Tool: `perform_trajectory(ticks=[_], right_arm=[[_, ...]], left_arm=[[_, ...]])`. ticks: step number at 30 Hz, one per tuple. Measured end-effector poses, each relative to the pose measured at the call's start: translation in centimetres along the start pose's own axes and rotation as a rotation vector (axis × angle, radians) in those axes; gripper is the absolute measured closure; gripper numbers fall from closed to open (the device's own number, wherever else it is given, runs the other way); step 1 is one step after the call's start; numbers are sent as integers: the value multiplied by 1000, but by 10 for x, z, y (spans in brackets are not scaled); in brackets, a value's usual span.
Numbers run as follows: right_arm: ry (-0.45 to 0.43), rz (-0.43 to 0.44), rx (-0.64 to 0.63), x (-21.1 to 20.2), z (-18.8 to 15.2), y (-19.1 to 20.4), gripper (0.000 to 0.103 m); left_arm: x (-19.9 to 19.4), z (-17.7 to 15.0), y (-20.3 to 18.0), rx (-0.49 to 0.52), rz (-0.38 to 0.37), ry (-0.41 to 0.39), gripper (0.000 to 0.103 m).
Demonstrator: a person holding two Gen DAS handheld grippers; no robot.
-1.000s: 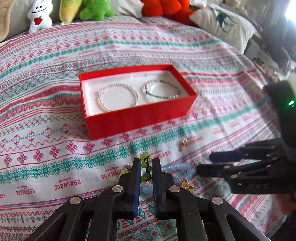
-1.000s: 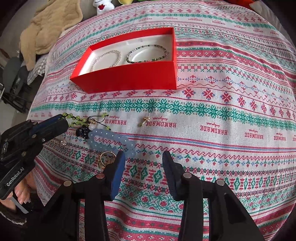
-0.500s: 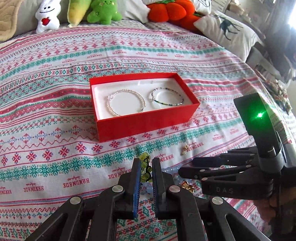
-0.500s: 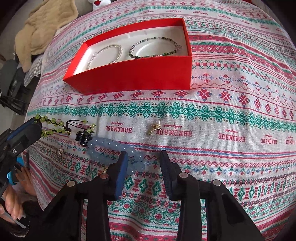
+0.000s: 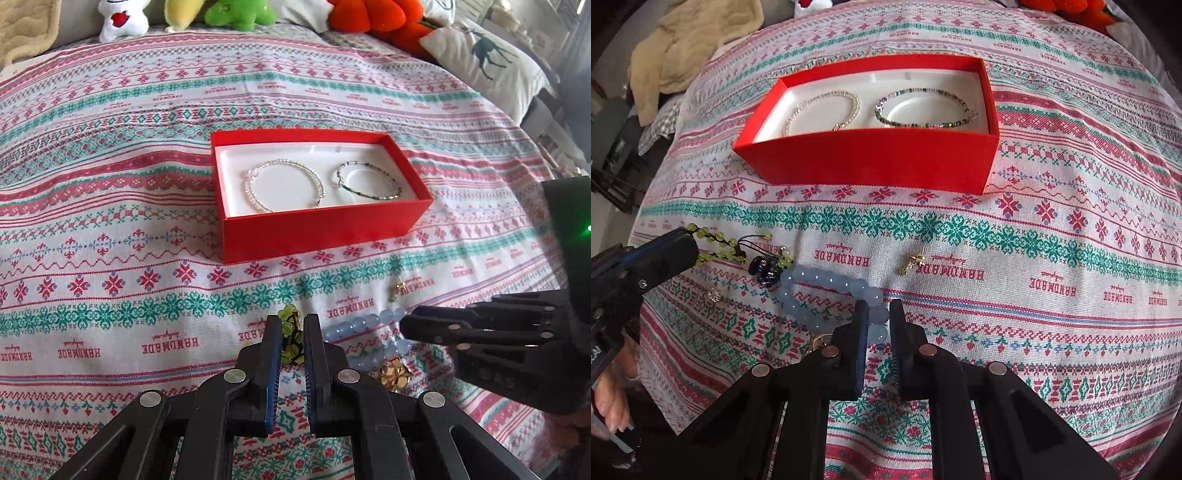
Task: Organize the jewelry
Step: 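Grasp the green beaded bracelet with the left tool while the right tool grasps the light blue bead bracelet, then carry both bracelets into the red box and open both tools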
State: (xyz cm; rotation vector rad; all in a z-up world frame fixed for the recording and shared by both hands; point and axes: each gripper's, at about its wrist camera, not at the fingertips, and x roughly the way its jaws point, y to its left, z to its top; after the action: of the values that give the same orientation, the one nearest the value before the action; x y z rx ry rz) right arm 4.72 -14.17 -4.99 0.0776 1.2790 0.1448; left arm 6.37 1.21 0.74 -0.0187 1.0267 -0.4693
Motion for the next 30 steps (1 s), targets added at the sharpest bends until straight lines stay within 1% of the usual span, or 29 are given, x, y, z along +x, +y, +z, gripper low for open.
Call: perform_trajectory(ticks=[8,10,16,19,23,30], right_arm=[[-82,57,15,-41,2,-1,91],[-105,67,14,-51,3,-1,91],[-161,77,13,-73,6,2,91],[-188,68,16,-83,8,0,91],[-213,77,43,-91,15,-7,91],[-266,108,99,-107,31,-17,91]], left_arm=[[-5,6,-2,-33,53,-3,97],[-8,8,-5,-20,80,-16,97],[-15,19,-17,-6,114,-56,97],[-19,26,-23,0,118,-77,97],[-24,36,-29,5,118,-107,97],[-25,56,-31,-37,87,-148,97]])
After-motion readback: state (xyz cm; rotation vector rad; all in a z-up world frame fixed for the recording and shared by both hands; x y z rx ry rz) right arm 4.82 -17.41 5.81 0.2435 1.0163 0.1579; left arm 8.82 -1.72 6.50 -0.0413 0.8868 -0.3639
